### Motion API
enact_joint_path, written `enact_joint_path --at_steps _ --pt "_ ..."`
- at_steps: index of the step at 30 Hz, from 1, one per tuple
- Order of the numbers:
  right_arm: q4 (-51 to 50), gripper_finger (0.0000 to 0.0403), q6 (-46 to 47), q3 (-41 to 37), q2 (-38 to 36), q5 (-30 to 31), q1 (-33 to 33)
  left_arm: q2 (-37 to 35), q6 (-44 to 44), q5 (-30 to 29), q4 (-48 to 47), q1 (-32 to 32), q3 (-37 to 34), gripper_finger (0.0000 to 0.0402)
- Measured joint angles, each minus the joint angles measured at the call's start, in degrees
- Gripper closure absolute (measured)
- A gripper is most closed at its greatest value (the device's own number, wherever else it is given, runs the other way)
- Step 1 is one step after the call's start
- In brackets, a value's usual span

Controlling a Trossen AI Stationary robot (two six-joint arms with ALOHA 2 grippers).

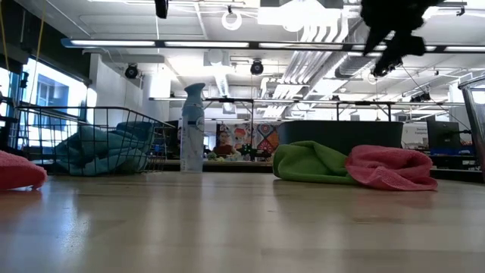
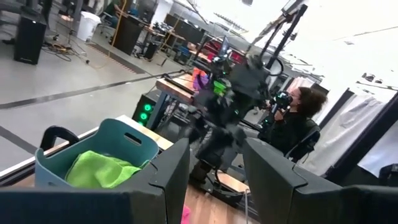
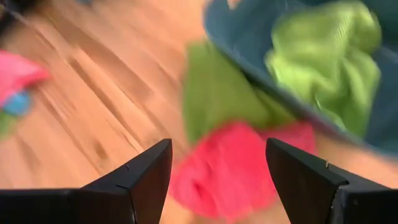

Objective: Sort microfiber towel by color & place in baskets
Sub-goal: Put the top pink towel into the transparent bin

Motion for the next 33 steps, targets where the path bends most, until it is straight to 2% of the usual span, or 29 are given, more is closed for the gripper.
enact_joint_path --at_steps 3,5,9,11,14,20,29,31,33 --pt "-3.79 0.0148 4.82 -2.51 0.27 1.95 3.50 0.00 0.00 -1.71 -0.02 0.00 -0.02 0.0263" --pt "-2.67 0.0148 8.27 -6.44 0.22 1.64 4.86 0.00 0.00 -2.63 0.00 0.00 0.00 0.0263" --pt "7.33 0.0148 13.95 -17.21 0.24 -1.96 5.79 0.00 0.00 -2.76 0.00 0.00 0.00 0.0263" --pt "13.26 0.0148 16.81 -22.21 0.28 -1.95 5.30 0.00 0.00 -2.76 0.00 0.00 0.00 0.0263" --pt "17.10 0.0148 20.85 -26.94 0.89 -1.76 3.72 0.00 -0.02 -2.76 0.00 0.00 0.00 0.0263" --pt "21.91 0.0148 21.79 -28.65 3.43 -0.45 3.35 0.00 -0.02 -3.41 -0.02 0.00 0.00 0.0263" --pt "21.16 0.0151 22.23 -28.63 9.41 1.44 3.51 0.00 -0.02 -3.44 -0.14 0.00 0.00 0.0263" --pt "21.85 0.0165 22.16 -28.62 9.67 0.64 3.70 0.02 -0.02 -3.44 -0.22 0.00 0.00 0.0263" --pt "21.98 0.0195 22.11 -28.38 9.64 0.41 4.10 0.02 -0.02 -3.44 -0.24 0.00 0.00 0.0263"
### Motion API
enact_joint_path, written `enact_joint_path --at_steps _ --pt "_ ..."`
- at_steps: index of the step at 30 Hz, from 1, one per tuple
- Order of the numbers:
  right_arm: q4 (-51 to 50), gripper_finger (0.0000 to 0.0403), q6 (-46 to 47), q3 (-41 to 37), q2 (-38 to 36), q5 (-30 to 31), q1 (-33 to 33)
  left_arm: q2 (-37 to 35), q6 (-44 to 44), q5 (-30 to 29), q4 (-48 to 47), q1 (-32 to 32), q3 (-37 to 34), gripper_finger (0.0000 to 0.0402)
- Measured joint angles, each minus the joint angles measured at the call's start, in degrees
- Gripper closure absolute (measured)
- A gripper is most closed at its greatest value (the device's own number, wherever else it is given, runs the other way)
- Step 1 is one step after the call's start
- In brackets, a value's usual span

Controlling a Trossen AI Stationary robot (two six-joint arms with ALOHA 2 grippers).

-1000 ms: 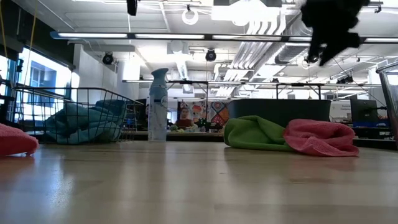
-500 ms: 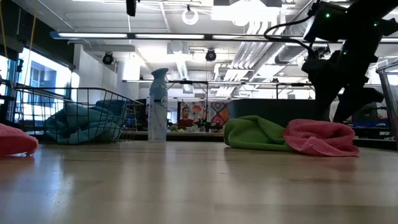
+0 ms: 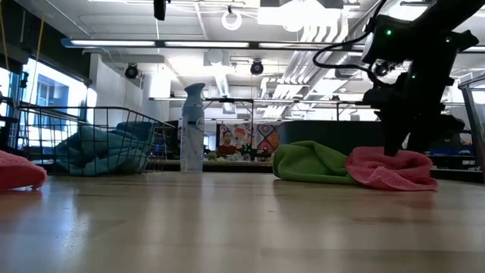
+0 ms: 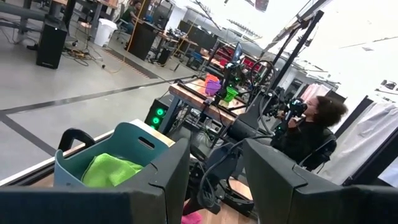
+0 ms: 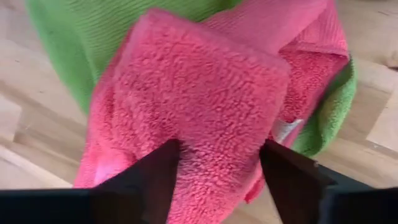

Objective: Sort microfiber towel by color & place in baskets
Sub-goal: Put the top pink towel into the transparent bin

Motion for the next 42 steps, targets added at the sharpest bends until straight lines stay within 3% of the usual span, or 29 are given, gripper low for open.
enact_joint_path --at_steps 5,7,12,17,25,32,42 --pt "-1.69 0.0347 -0.97 1.85 -0.06 -0.54 1.17 0.00 0.02 0.00 0.00 0.00 0.00 0.0263" --pt "-3.09 0.0387 -2.37 3.66 -0.27 -1.24 1.71 -0.02 0.02 0.00 0.00 0.00 0.00 0.0263" --pt "-12.73 0.0395 -6.88 12.90 -2.32 -1.33 2.86 -0.01 0.04 0.00 -0.11 0.00 0.00 0.0263" --pt "-20.58 0.0399 -13.10 27.30 -4.28 1.21 3.64 -0.01 0.61 -0.02 -0.13 0.00 0.00 0.0263" --pt "-14.97 0.0401 -25.94 47.19 -4.37 2.11 3.64 -0.01 1.10 -0.04 -0.10 0.00 0.00 0.0263" --pt "-13.13 0.0402 -31.64 52.08 -1.08 1.07 3.64 0.01 1.62 -0.04 0.31 0.00 0.00 0.0263" --pt "-7.22 0.0402 -36.50 51.90 2.30 -14.35 7.03 -0.01 2.94 -0.04 0.15 0.00 0.00 0.0263"
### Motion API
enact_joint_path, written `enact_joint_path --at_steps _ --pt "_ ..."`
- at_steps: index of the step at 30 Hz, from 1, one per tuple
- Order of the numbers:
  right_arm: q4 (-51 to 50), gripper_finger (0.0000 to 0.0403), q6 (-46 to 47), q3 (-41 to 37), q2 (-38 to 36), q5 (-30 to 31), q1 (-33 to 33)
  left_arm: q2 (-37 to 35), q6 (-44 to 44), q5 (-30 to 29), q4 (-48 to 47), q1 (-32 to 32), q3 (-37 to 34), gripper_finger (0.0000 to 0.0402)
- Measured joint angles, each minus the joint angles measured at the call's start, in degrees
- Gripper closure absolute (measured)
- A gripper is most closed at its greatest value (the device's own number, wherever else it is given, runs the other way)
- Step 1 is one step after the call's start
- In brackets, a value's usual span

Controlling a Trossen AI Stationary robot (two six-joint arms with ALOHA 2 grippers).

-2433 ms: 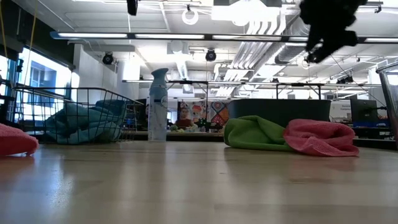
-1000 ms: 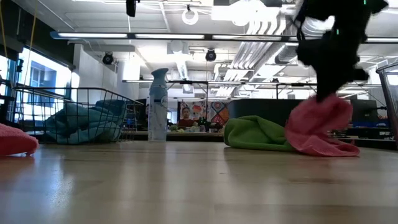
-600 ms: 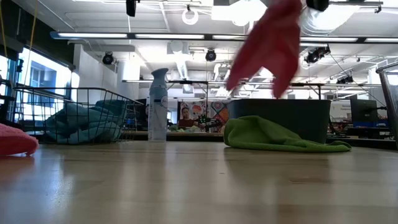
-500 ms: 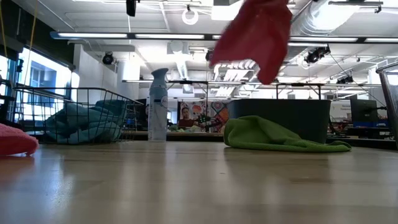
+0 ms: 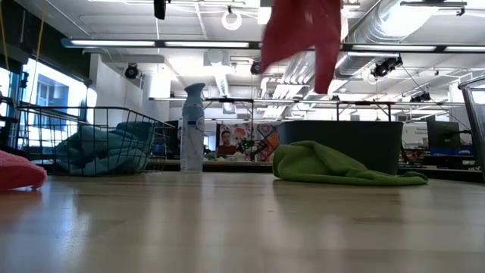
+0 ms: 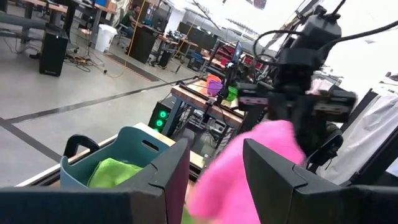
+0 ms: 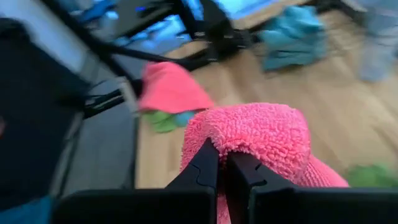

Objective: Sort microfiber towel by color & place in baskets
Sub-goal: Put the top pink towel into the transparent bin

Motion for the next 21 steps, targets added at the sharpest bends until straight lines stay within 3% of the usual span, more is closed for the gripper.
enact_joint_path --at_steps 7,14,18,21 --pt "1.06 0.0403 0.40 0.00 -0.65 -1.37 5.80 0.00 0.52 0.00 -0.13 0.00 0.00 0.0263" --pt "0.52 0.0403 13.31 0.00 -2.99 -9.32 13.94 0.00 0.64 0.00 -0.17 0.00 0.00 0.0263" --pt "0.45 0.0403 23.25 0.00 -4.93 -8.33 21.66 0.02 0.62 0.00 -0.15 0.00 0.00 0.0263" --pt "-1.62 0.0403 30.39 0.02 -6.02 -3.03 28.43 0.02 0.60 0.00 -0.13 -0.02 0.00 0.0263"
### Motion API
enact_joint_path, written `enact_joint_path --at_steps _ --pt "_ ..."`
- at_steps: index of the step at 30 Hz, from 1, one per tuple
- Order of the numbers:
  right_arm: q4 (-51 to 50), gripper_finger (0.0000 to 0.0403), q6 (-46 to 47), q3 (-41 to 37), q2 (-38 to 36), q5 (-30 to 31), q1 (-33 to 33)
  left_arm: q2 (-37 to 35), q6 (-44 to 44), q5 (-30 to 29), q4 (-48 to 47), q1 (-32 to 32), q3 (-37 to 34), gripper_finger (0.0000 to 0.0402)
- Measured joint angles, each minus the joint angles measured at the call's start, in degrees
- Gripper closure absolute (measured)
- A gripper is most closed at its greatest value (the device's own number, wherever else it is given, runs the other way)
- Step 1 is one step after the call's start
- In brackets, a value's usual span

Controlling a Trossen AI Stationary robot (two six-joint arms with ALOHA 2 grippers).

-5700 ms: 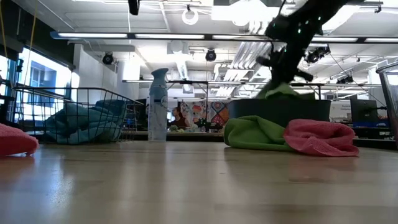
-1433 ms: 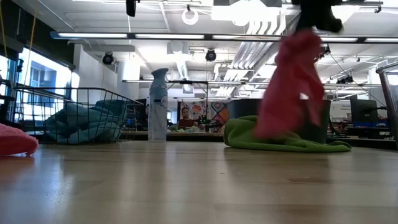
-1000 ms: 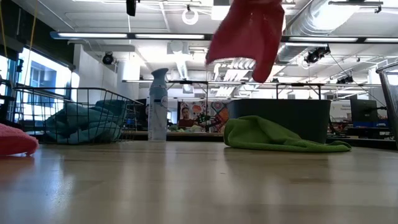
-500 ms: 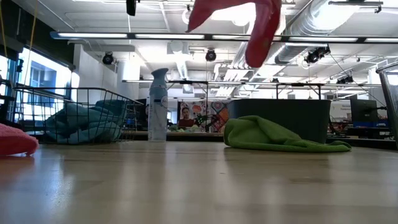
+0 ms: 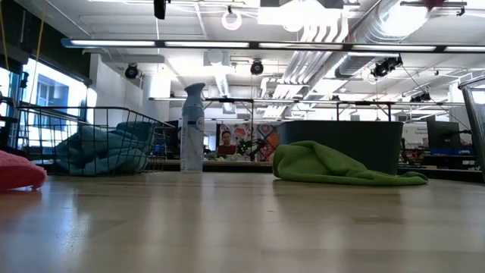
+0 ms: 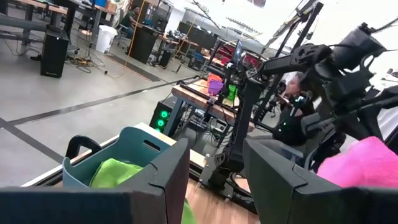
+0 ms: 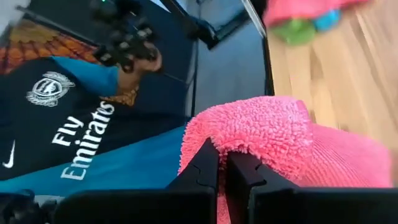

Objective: Sort microfiber towel by color & place in baskets
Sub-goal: Put the top pink towel into the transparent bin

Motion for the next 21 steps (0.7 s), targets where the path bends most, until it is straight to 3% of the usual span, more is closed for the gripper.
enact_joint_path --at_steps 9,14,21 --pt "-19.51 0.0403 25.62 0.00 -0.90 15.41 19.72 -0.01 -0.69 0.00 0.14 0.01 0.00 0.0263" --pt "-22.90 0.0403 37.37 0.00 -0.77 18.41 26.89 -0.01 -1.05 0.00 0.14 0.02 0.00 0.0263" --pt "-24.87 0.0403 44.68 0.00 1.64 19.43 33.15 -0.01 -1.03 0.00 0.13 0.02 0.00 0.0263"
